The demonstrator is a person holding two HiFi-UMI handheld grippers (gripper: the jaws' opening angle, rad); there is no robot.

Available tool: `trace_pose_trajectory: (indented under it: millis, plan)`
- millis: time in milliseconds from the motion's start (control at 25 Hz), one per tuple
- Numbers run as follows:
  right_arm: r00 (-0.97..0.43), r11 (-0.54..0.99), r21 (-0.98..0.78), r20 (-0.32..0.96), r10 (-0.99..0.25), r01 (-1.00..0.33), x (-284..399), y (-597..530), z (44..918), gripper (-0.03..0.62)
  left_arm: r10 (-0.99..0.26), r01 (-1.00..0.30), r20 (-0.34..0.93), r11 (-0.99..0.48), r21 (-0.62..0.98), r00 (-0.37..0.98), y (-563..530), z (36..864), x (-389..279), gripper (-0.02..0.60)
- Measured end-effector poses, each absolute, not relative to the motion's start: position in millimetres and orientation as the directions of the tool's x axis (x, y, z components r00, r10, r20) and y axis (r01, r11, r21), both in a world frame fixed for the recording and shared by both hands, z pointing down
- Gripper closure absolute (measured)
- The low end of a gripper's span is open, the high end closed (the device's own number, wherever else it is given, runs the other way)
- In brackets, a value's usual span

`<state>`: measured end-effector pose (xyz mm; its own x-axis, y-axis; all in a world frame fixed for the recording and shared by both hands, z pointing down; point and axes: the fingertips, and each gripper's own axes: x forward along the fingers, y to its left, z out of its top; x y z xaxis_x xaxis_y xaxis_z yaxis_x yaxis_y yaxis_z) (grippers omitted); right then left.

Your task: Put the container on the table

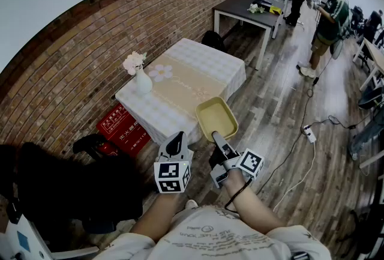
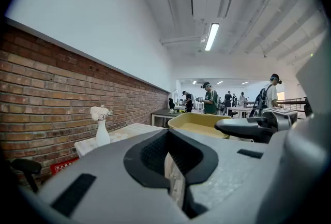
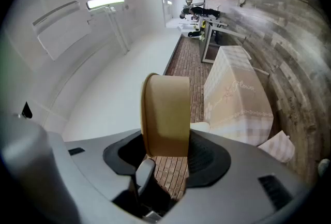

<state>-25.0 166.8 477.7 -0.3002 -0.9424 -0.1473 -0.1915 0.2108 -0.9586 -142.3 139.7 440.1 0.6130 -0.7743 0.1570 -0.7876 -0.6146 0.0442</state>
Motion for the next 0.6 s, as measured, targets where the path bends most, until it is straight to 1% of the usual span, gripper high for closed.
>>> trace_pose_trajectory:
  millis: [160, 600]
  plan:
    - [-0.301, 0.197, -0.961, -0.133, -0.944, -0.195, -26, 170, 483, 0.378, -0.765, -0.781, 0.172, -0.623, 0.043, 0.62, 143, 444, -138, 0.577]
    - [-0.301, 0.208, -0.961, -0.147, -0.942, -0.183, -26, 157, 482, 0.378, -0.744, -0.761, 0.175, -0.647, 0.051, 0.645, 128, 447, -128, 0.577]
